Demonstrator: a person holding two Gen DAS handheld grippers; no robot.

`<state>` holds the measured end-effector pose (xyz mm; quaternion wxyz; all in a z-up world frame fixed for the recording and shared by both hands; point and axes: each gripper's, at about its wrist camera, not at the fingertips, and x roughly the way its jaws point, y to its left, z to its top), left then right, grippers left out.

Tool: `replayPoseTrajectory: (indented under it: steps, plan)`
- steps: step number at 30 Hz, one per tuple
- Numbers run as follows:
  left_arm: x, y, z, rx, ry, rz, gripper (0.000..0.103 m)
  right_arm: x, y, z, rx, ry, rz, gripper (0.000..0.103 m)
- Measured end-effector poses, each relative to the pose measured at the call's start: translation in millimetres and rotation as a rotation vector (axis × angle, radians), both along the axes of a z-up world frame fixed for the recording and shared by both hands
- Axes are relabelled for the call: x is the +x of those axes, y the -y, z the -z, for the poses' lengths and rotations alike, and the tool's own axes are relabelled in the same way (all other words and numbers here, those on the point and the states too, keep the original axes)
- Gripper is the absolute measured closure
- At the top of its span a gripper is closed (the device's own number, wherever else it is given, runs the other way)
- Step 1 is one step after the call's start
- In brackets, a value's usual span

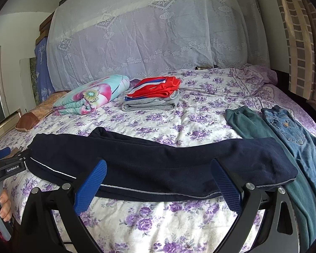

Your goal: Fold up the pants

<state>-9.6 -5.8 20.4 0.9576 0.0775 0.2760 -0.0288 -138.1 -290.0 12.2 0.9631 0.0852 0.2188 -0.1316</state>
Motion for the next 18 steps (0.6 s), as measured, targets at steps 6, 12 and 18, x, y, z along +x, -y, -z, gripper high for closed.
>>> replayPoseTrajectory:
  steps: [6,12,18]
  plan:
    - [-1.6,0.7,-0.8,-0.004,0.006,0.001,0.005,-0.8,0.5,-0.5,0.001,0.001,0.0,0.004]
    - [0.6,0.4,0.2,-0.005,-0.002,-0.004,0.005,-0.6,2.8,-0.9,0.0,-0.004,0.007,0.004]
    - [11.4,-10.2,7.4,-0.016,-0.033,-0.024,0.005,0.0,10.4,1.8,0.014,-0.016,0.023,0.004]
